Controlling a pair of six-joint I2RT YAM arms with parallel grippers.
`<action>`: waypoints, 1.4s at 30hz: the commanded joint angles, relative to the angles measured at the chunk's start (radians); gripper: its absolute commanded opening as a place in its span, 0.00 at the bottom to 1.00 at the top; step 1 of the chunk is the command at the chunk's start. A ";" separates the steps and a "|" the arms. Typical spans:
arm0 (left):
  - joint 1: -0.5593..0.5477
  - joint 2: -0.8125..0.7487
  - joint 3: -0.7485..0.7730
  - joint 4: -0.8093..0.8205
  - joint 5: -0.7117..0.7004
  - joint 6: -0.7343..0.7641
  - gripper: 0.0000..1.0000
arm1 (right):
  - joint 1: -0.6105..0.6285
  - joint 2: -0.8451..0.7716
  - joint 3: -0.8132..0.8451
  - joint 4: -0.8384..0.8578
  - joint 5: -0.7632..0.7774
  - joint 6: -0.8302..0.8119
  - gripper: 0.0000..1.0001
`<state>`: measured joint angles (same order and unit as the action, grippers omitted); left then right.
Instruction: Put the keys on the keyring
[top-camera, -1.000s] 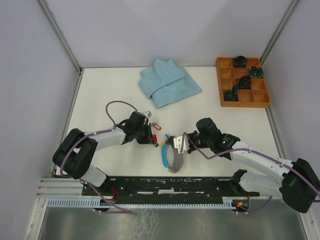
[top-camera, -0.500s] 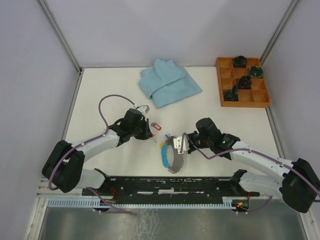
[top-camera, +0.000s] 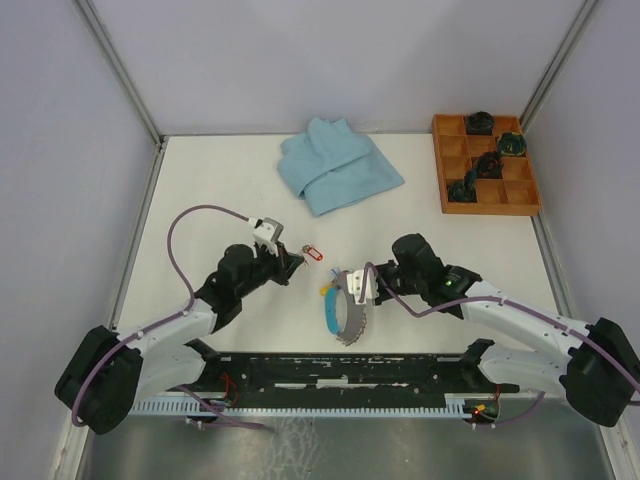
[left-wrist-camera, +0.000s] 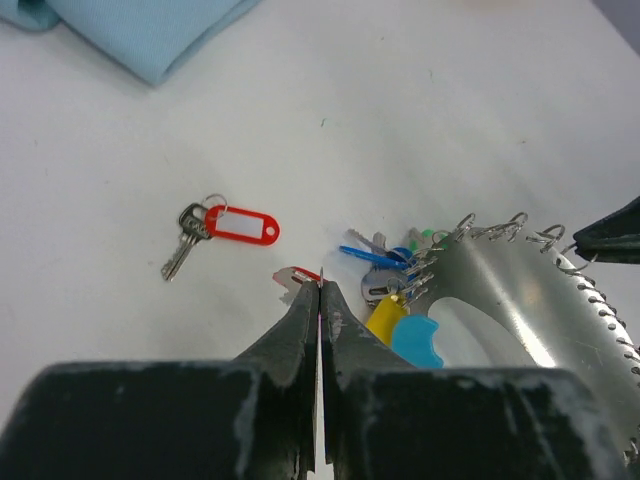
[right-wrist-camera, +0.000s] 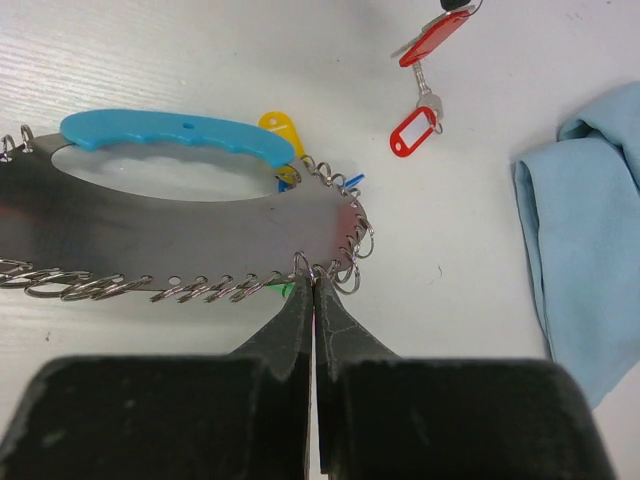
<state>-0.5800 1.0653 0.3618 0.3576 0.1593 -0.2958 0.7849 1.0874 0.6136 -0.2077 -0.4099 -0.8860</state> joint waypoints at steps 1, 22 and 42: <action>0.000 -0.035 -0.119 0.476 0.068 0.142 0.03 | 0.005 -0.035 0.075 0.018 0.003 0.049 0.01; -0.006 0.285 -0.135 1.023 0.537 0.431 0.03 | 0.005 0.059 0.211 0.001 0.090 0.075 0.01; -0.070 0.251 -0.095 0.811 0.542 0.661 0.03 | 0.005 0.062 0.133 0.152 0.004 0.038 0.01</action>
<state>-0.6315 1.3472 0.2340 1.1893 0.6922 0.2749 0.7853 1.1755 0.7635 -0.1493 -0.3676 -0.8391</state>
